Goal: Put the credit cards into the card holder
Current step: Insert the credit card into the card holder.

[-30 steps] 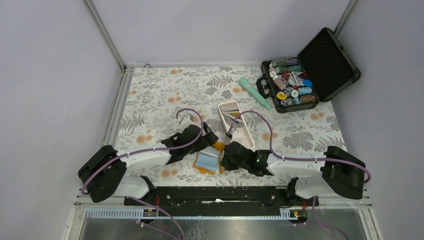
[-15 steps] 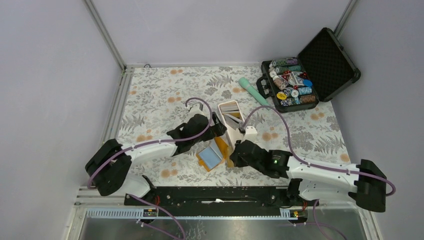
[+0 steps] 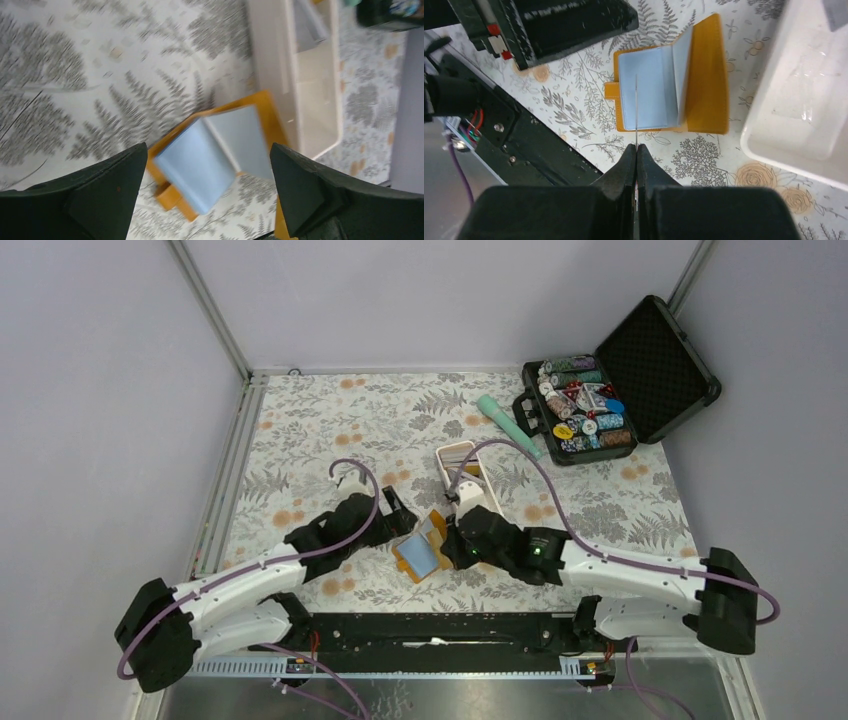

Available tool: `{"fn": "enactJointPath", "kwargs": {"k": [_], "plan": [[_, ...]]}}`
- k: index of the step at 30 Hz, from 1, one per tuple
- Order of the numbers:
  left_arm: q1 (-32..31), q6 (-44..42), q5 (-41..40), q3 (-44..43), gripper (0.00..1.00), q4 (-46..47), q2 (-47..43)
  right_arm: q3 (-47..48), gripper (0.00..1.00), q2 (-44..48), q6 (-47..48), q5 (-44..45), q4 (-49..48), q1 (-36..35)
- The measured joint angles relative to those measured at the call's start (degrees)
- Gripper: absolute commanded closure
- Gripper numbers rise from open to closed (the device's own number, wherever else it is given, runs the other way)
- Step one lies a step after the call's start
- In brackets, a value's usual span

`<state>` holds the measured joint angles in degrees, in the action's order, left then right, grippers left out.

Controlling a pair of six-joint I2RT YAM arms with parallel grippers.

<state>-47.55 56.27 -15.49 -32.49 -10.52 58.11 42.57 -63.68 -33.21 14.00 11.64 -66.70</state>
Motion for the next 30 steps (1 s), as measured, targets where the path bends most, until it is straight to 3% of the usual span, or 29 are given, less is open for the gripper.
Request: {"fn": "enactJointPath", "kwargs": {"k": [7, 15, 30], "plan": [[0.15, 4.26, 1.25, 7.21, 0.02, -3.21, -2.84, 2.32, 1.00, -9.18, 5.75, -6.21, -1.62, 3.13], [0.22, 6.78, 4.20, 9.49, 0.20, -0.68, -1.55, 2.51, 1.00, -14.75, 10.95, -15.67, -4.50, 10.80], [0.22, 8.57, 8.22, 10.14, 0.33, 6.54, 6.97, 4.09, 1.00, -21.14, 14.16, -24.26, -8.57, 16.20]]}}
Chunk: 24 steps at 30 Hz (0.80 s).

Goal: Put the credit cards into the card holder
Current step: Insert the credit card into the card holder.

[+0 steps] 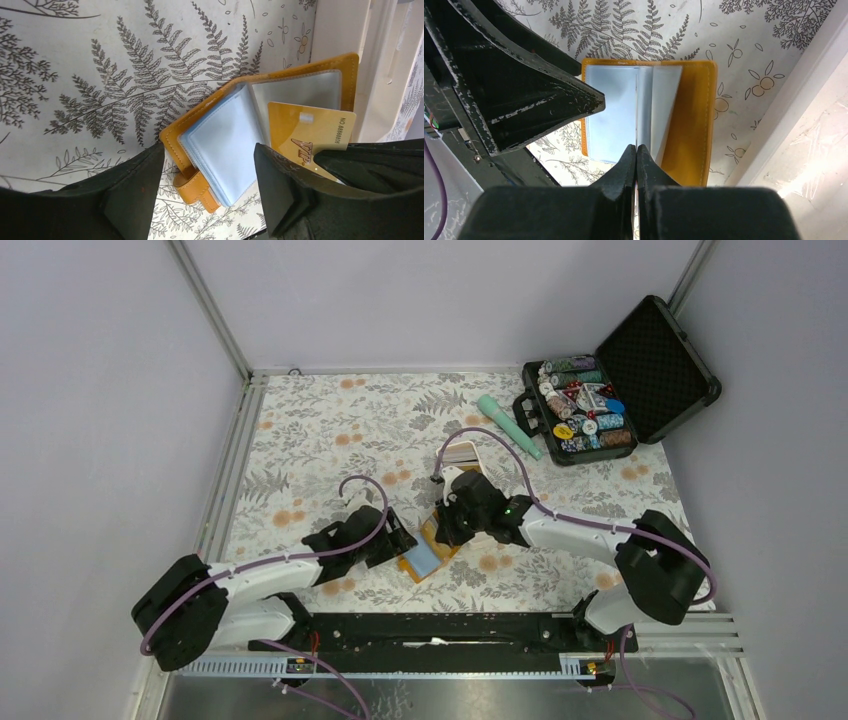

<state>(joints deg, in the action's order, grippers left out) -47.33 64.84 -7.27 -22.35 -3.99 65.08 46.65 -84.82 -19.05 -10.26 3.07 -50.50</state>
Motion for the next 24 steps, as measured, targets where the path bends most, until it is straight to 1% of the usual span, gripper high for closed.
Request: {"fn": "enactJointPath", "kwargs": {"k": [5, 11, 18, 24], "plan": [[0.00, 0.22, 0.24, 0.00, 0.38, 2.08, 1.53, -0.02, 1.00, -1.57, 0.04, -2.56, -2.27, 1.18], [-0.02, 0.22, 0.04, 0.00, 0.39, 1.88, 1.68, -0.02, 1.00, -2.99, 0.02, -3.87, -2.73, 2.05], [-0.28, -0.59, -2.97, -0.02, 0.40, -5.86, -3.26, -0.13, 1.00, -2.49, 0.02, -3.37, -1.86, 2.14], [-0.44, -0.72, -3.04, -0.04, 0.41, -7.08, -3.82, -0.13, 1.00, -1.14, 0.07, -1.33, -1.49, 2.16]]}}
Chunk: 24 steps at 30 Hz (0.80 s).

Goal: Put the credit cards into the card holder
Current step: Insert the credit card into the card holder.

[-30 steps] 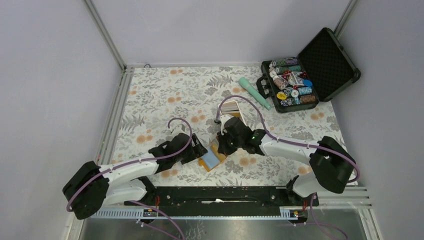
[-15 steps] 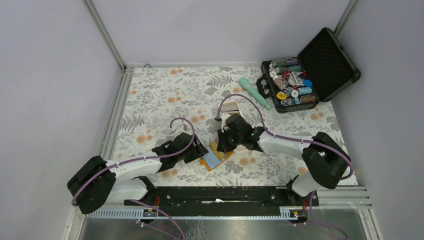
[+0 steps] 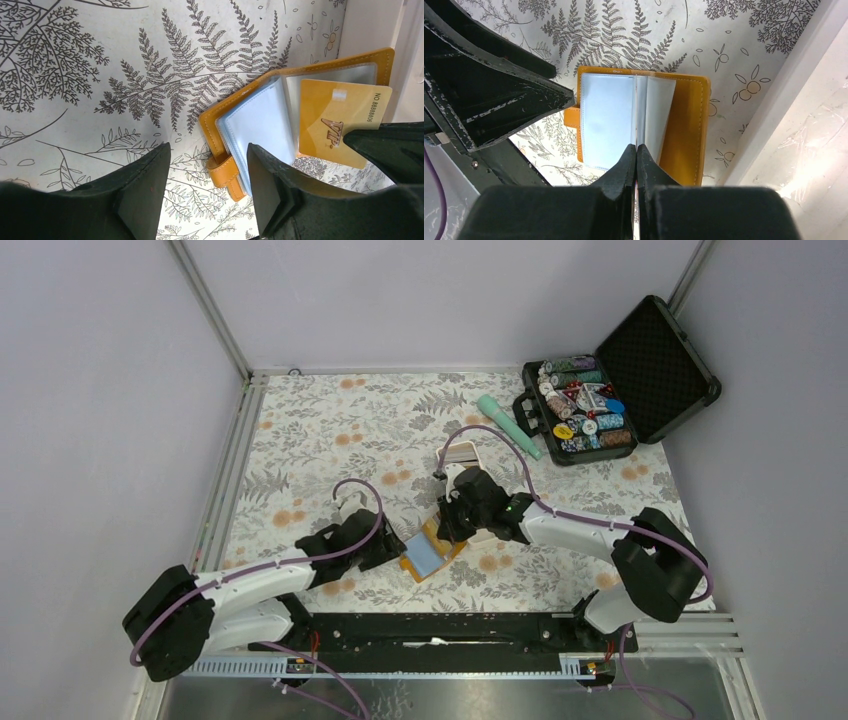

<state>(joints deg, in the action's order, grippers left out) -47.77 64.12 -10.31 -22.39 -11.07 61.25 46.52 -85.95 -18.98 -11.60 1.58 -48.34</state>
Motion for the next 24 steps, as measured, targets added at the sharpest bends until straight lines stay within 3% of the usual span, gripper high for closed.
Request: {"fn": "enactJointPath", "kwargs": {"k": [24], "plan": [[-0.55, 0.72, 1.53, 0.02, 0.55, 4.31, 3.76, -2.91, 1.00, 0.66, -4.31, 0.46, -1.05, 0.81]]}}
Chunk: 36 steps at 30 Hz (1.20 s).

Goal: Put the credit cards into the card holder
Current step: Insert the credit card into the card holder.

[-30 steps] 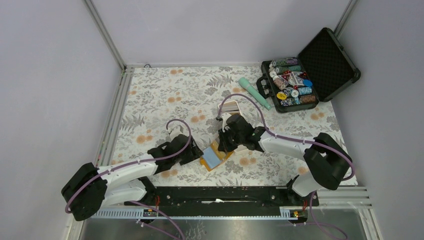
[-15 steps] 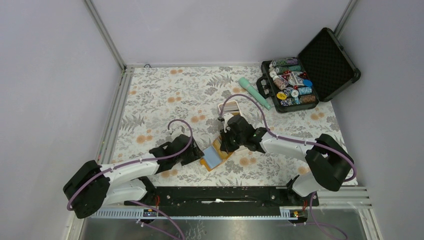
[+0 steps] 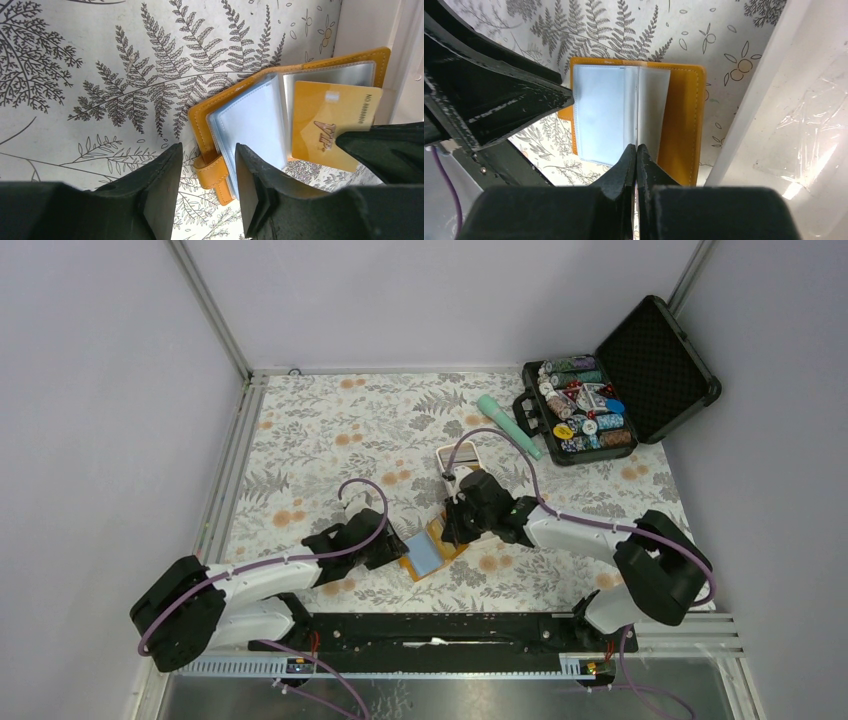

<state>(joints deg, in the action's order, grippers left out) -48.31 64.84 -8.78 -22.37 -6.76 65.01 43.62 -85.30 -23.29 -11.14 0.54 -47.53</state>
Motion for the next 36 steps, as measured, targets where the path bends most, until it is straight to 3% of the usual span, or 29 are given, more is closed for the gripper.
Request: {"fn": "enactJointPath", "kwargs": {"k": [36], "plan": [[0.00, -0.02, -0.02, 0.44, 0.60, 0.42, 0.00, -3.96, 1.00, 0.94, -6.14, -3.91, -6.01, 1.95]]}}
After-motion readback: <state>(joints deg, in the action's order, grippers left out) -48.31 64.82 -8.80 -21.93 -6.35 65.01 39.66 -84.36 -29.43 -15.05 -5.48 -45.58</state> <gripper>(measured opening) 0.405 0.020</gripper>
